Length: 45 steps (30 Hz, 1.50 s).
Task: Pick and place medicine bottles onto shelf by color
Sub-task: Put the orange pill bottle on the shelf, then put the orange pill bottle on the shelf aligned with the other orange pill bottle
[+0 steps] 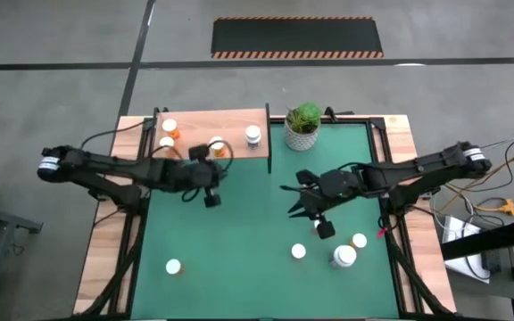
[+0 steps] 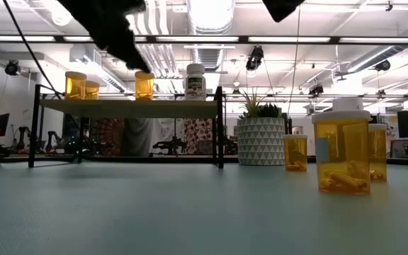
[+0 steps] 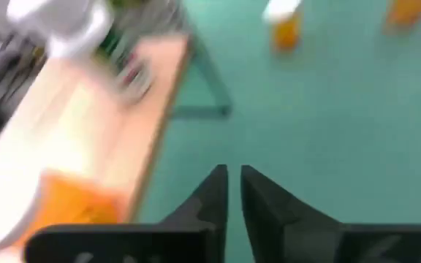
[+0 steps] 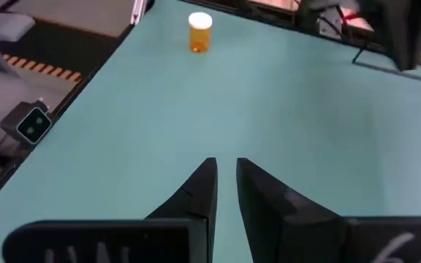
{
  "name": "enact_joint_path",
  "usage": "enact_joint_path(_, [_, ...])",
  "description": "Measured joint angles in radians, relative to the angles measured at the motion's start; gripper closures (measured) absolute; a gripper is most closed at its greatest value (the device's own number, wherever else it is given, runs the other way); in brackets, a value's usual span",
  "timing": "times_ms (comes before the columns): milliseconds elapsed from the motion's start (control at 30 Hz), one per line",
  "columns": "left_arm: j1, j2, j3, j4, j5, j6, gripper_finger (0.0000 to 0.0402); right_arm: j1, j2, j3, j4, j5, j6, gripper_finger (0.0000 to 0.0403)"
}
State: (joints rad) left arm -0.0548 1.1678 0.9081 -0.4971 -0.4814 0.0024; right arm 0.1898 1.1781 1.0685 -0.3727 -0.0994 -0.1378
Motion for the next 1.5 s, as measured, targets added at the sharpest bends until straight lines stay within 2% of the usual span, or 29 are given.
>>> enact_joint_path(67, [0.058, 0.013, 0.019, -0.048, -0.001, 0.022, 0.0398, 0.0, -0.019, -0.046, 0.064, -0.003, -0.001, 0.0359])
enact_joint_path(167, [0.13, 0.038, 0.032, -0.037, -0.004, 0.05, 0.0396, 0.0, -0.036, -0.101, 0.129, -0.003, -0.01, 0.036])
enact_joint_path(300, [0.184, 0.06, 0.034, -0.043, -0.003, 0.08, 0.04, 0.0, -0.04, -0.143, 0.168, -0.003, -0.011, 0.036])
enact_joint_path(867, [0.211, 0.068, 0.042, -0.033, -0.047, 0.084, 0.04, 0.0, -0.032, -0.182, 0.197, -0.004, 0.008, 0.036])
enact_joint_path(967, [0.19, 0.061, 0.069, -0.031, 0.005, 0.004, 0.04, 0.0, -0.032, -0.202, 0.213, -0.004, 0.007, 0.036])
enact_joint_path(1167, [0.048, 0.051, 0.129, -0.019, 0.248, -0.216, 0.04, 0.0, -0.032, -0.261, 0.297, -0.004, -0.033, 0.036])
enact_joint_path(1367, [-0.174, 0.055, 0.134, -0.002, 0.275, -0.504, 0.04, 0.0, -0.032, -0.339, 0.46, -0.005, -0.125, 0.036])
enact_joint_path(1500, [-0.293, 0.06, 0.138, -0.075, 0.329, -0.853, 0.04, 0.0, -0.032, -0.398, 0.553, -0.006, -0.171, 0.036])
